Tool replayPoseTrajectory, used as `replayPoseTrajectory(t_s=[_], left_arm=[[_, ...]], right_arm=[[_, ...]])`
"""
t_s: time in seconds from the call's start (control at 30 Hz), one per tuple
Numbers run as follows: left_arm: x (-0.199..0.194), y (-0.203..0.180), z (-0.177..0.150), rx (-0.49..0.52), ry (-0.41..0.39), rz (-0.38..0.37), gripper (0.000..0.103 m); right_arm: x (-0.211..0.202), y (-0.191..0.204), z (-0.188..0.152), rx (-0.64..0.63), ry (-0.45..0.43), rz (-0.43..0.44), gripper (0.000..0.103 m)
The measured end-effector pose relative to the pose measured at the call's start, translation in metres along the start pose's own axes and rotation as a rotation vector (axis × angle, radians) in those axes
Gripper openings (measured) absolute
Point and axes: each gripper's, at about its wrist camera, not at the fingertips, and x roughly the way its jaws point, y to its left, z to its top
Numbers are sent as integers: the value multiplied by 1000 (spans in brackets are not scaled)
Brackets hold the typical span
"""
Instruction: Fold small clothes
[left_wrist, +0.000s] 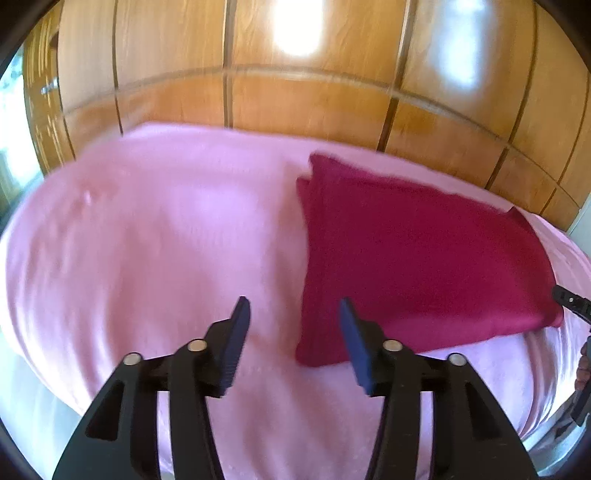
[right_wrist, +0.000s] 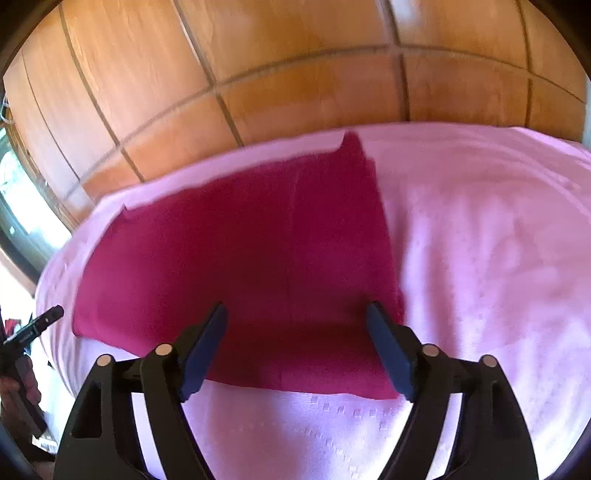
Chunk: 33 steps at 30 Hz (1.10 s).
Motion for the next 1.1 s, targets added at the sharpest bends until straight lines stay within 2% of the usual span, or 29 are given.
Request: replayPoseTrajectory(t_s=[0.13,0.3,0.47,0.63,0.83,1.1], left_arm=[[-5,-20,13,37,-45,-15,52],[4,-43,24,106,-63,-40,52],[11,-57,31,144,-65,-55,52],[23,-64,35,160,-45,-68,52],[40,-69,36,173,-15,-77,52],[61,-68,31,173,30,-81,52]], right_arm=[[-10,-10,-1,57,-24,2,82],[-11,-16,11,105,-52,-13,80],[-6,8,30,43,-69,55,79],[23,23,46,-12,-34,40,80],[67,-2,50,32,53,-7,78],[76,-13,46,45,50,16,78]])
